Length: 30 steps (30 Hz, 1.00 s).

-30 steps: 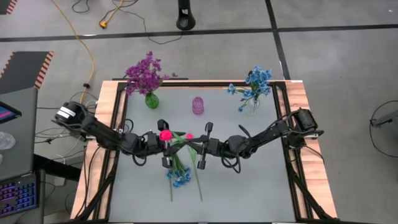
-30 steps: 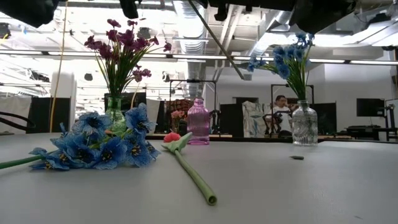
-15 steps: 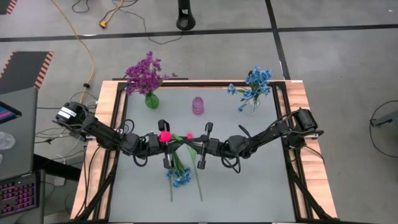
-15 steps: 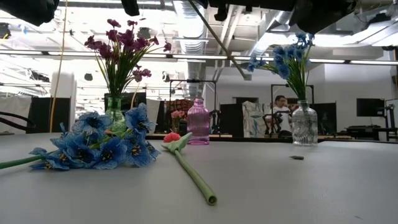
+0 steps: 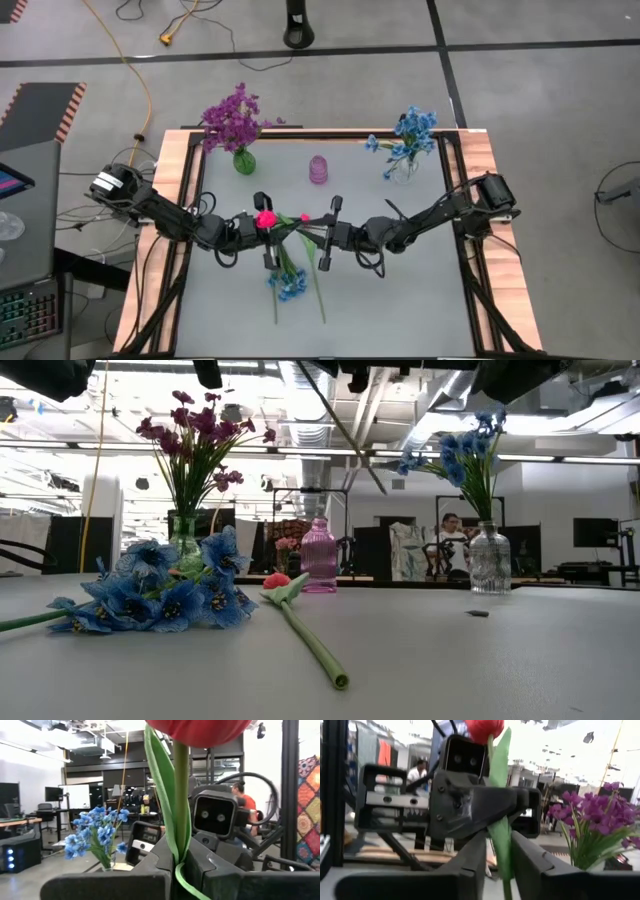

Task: Sort flowers into vase by color
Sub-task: Put the left pink flower into the purple vase

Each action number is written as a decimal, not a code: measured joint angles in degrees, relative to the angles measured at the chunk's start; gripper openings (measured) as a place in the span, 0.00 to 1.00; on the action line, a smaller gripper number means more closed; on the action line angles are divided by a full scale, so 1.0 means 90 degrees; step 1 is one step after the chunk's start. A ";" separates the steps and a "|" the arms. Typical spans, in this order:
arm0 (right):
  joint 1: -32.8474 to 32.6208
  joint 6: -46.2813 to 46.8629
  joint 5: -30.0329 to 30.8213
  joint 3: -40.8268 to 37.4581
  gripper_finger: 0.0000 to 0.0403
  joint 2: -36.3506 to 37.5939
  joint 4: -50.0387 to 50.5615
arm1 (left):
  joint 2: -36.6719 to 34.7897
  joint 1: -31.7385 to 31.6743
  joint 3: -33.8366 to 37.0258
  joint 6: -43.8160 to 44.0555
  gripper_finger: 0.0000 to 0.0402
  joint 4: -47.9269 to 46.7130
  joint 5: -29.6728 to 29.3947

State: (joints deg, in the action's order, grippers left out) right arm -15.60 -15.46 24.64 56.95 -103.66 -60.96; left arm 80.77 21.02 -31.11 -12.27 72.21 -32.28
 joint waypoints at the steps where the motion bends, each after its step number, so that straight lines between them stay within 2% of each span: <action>1: -0.0008 0.0000 0.0056 0.0000 0.31 0.0077 0.0197 | -0.0002 0.0000 0.0000 -0.0001 0.00 0.0006 -0.0019; 7: -0.0217 0.0001 0.0628 0.0000 0.46 0.0829 0.1849 | -0.0010 -0.0002 0.0000 0.0030 0.00 0.0004 -0.0154; 13: -0.0501 0.0606 0.0754 0.0000 0.51 0.1678 0.4017 | -0.0027 -0.0130 -0.0082 0.0163 0.00 -0.0526 -0.0180; 16: -0.0609 0.1089 0.0756 0.0000 0.51 0.2041 0.4793 | -0.0027 -0.0324 -0.0437 0.0279 0.00 -0.1397 -0.0179; 22: -0.0687 0.1782 0.0768 0.0000 0.49 0.2536 0.5783 | -0.0024 -0.0779 -0.1541 0.0267 0.00 -0.3838 -0.0172; 30: -0.0685 0.1955 0.0763 0.0000 0.49 0.2701 0.6244 | -0.0025 -0.1443 -0.2552 0.0151 0.00 -0.5150 -0.0174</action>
State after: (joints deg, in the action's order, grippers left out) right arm -21.76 2.13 31.51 56.95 -79.35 -4.77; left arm 80.54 8.03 -54.08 -10.92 25.86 -33.85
